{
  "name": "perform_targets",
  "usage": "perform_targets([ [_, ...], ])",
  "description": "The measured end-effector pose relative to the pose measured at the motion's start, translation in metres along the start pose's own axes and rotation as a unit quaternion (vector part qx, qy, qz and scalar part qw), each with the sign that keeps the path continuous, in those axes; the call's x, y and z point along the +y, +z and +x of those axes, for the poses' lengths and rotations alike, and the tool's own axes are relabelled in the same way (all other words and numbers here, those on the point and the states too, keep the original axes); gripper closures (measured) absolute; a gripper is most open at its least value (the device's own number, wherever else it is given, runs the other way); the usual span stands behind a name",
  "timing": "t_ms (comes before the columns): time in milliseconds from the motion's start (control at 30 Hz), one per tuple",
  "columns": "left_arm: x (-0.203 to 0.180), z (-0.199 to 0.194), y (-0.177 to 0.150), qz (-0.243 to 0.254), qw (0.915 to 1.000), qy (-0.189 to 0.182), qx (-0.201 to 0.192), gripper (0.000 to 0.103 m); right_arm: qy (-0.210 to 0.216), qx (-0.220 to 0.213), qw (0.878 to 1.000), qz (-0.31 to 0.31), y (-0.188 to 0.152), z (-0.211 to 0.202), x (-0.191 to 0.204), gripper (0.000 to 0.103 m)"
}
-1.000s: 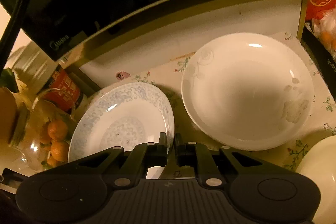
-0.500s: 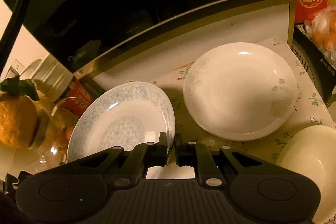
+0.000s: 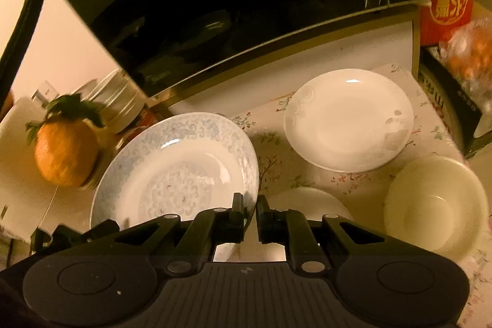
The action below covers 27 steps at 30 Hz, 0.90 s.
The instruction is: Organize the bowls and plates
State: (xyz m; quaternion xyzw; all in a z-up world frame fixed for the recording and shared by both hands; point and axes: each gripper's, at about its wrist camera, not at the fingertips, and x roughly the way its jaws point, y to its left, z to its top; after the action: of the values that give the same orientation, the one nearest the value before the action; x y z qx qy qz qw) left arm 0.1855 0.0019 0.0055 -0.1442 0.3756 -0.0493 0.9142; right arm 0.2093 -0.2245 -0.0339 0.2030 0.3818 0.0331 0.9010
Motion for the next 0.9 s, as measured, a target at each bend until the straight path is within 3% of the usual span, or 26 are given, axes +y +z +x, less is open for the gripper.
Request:
perform_targets([
  [400, 0.023, -0.073, -0.037, 0.007, 0.9998, 0.0, -0.016, 0.094, 0.015, -0.009, 0.999, -0.029, -0.049, -0.065, 0.021, 0.093],
  [733, 0.047, -0.107, -0.081, 0.006, 0.9998, 0.017, -0.003, 0.094, 0.019, 0.007, 0.999, -0.044, -0.105, -0.096, 0.034, 0.093],
  [900, 0.064, -0.109, -0.107, -0.002, 0.9992, 0.032, 0.026, 0.094, 0.006, 0.021, 0.997, -0.07, -0.135, -0.101, 0.043, 0.093],
])
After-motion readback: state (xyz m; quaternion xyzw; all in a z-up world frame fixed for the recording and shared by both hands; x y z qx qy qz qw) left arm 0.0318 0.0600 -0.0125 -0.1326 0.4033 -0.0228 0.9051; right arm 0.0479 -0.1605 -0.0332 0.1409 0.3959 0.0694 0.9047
